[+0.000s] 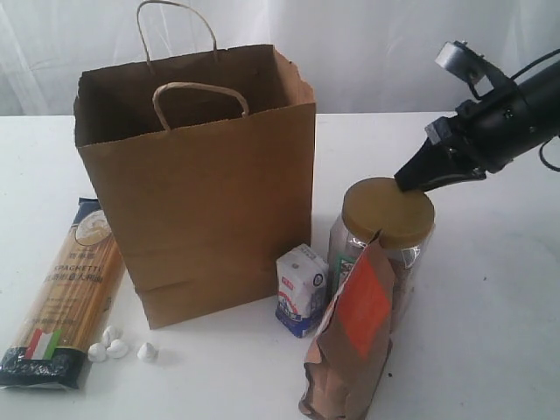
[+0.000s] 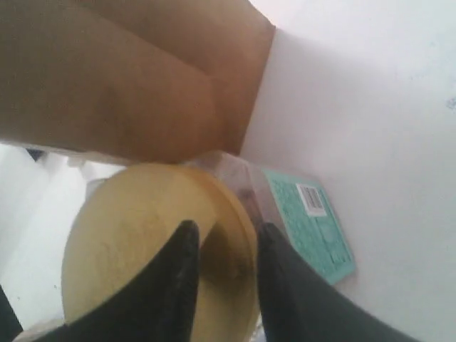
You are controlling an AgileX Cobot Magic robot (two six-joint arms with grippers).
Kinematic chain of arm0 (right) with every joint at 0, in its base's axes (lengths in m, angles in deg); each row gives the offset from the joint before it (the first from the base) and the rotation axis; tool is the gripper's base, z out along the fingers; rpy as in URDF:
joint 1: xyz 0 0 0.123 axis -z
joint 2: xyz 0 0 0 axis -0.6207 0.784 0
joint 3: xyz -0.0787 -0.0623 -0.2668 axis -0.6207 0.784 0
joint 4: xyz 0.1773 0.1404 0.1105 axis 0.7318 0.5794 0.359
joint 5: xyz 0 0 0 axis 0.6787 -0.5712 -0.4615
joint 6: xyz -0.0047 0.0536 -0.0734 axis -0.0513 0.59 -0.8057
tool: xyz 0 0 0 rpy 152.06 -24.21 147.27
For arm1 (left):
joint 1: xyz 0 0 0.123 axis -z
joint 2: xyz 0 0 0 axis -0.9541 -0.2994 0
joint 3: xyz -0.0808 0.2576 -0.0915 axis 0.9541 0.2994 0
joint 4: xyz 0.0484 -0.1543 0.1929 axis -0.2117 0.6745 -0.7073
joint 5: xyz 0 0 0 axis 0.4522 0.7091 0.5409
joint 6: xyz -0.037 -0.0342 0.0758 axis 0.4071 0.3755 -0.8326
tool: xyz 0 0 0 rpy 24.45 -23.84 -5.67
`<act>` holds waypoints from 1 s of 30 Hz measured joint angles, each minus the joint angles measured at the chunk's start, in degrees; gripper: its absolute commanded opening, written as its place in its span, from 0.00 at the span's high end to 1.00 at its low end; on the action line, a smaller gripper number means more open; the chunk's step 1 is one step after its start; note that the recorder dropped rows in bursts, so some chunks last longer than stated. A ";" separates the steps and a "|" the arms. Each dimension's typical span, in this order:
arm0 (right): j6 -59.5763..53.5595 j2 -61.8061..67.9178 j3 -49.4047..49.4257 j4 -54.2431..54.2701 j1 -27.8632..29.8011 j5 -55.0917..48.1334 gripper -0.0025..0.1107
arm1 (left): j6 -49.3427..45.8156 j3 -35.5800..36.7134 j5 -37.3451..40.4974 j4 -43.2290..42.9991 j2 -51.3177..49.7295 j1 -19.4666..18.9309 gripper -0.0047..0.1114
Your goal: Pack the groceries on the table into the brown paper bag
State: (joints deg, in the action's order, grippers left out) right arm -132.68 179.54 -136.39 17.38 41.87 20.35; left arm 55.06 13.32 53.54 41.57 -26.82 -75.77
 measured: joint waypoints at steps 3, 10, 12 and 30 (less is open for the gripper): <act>-0.11 -1.76 0.12 -3.06 0.12 0.63 0.75 | 0.00 0.00 0.00 0.00 0.00 0.00 0.96; -7.18 -5.15 0.45 4.14 -0.01 6.37 0.75 | 0.00 0.00 0.00 0.00 0.00 0.00 0.96; -10.77 -5.00 0.45 9.24 -1.24 7.17 0.75 | 0.00 0.00 0.00 0.00 0.00 0.00 0.96; -16.18 -3.00 0.49 4.79 -16.64 2.52 0.98 | 0.00 0.00 0.00 0.00 0.00 0.00 0.96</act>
State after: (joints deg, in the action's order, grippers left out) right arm -148.85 176.53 -135.89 22.17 25.23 22.87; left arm 55.06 13.32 53.54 41.57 -26.82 -75.77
